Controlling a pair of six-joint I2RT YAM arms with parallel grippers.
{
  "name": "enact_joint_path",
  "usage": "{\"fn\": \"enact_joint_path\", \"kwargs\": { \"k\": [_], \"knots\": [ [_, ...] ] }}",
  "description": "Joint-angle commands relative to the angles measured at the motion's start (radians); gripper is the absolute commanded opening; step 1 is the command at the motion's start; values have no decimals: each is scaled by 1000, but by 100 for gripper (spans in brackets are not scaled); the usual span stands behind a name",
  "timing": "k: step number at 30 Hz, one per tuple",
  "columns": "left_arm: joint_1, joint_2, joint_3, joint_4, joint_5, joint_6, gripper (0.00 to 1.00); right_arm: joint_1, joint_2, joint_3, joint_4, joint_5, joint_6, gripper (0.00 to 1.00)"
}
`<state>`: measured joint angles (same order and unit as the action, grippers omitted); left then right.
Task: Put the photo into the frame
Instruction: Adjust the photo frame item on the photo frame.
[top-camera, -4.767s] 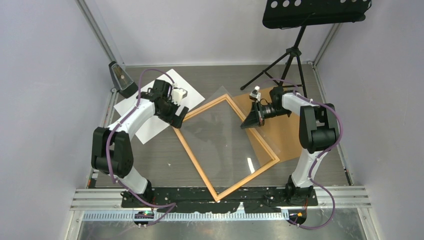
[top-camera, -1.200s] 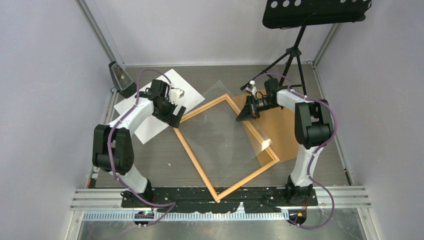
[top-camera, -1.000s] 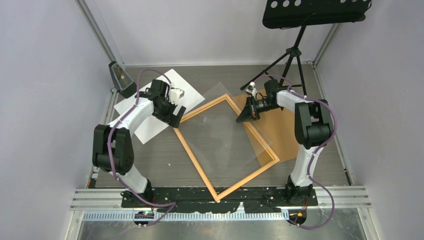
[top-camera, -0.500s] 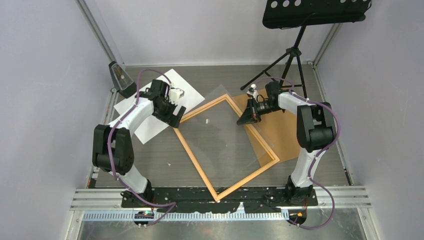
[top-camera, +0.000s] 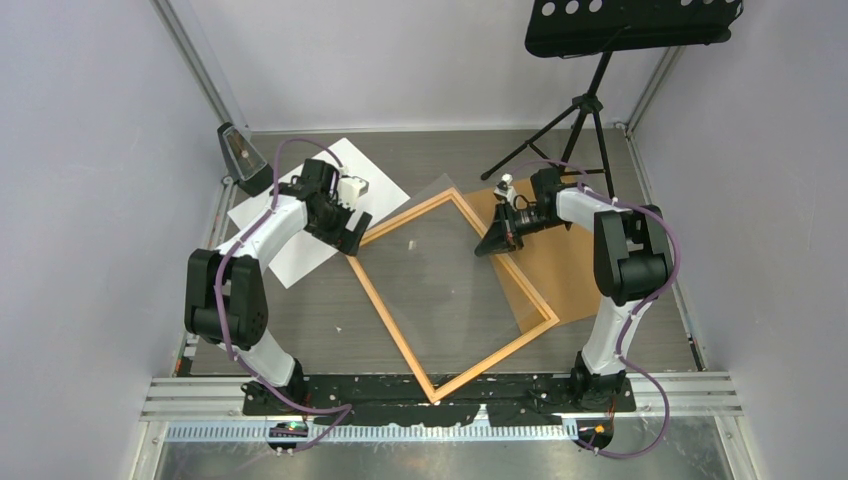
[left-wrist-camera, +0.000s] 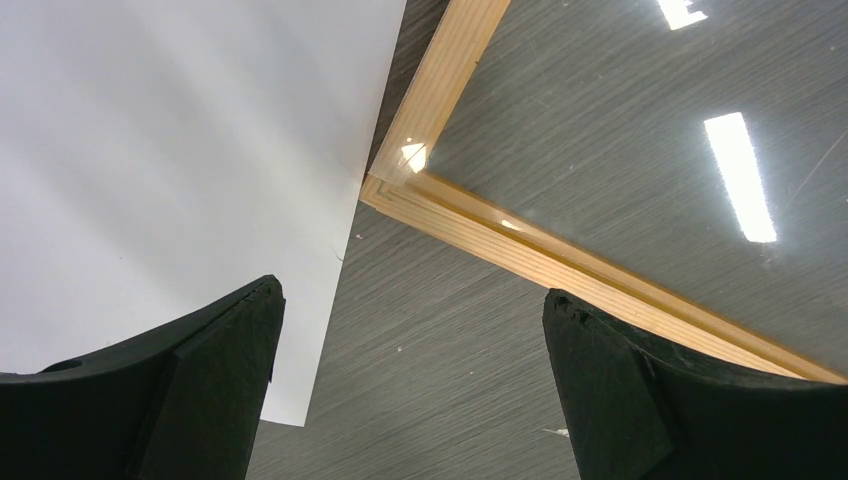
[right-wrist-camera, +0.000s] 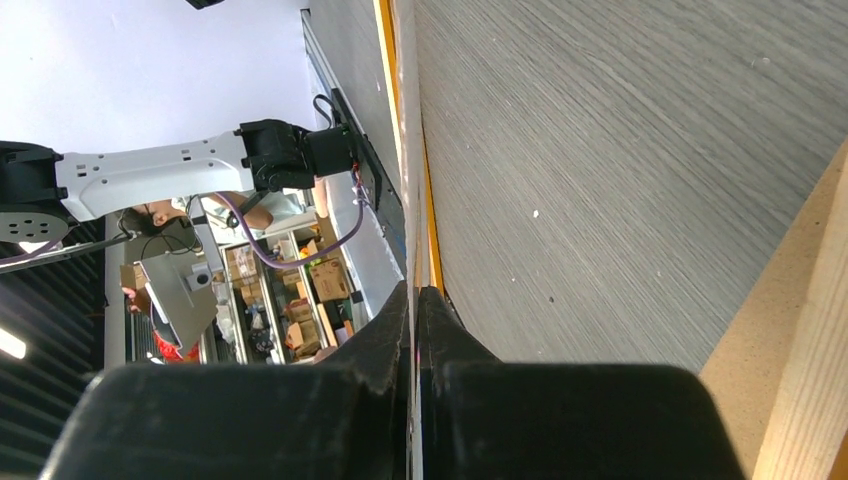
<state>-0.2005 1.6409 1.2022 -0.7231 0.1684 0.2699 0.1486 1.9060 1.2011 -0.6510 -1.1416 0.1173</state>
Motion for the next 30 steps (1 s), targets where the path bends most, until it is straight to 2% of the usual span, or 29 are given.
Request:
{"fn": "enact_joint_path", "kwargs": {
  "k": [1,15,30],
  "knots": [
    [7,-20,19,8,9,3,99,2,-50,7,-44,-21,-41,6],
    [7,-12,34,-3,-3,4,99,-1,-47,10,-117,-27,-133,6],
    [7,-13,32,4,-4,6,99,-1,-57,9,-133,-18,-150,6]
  ]
}}
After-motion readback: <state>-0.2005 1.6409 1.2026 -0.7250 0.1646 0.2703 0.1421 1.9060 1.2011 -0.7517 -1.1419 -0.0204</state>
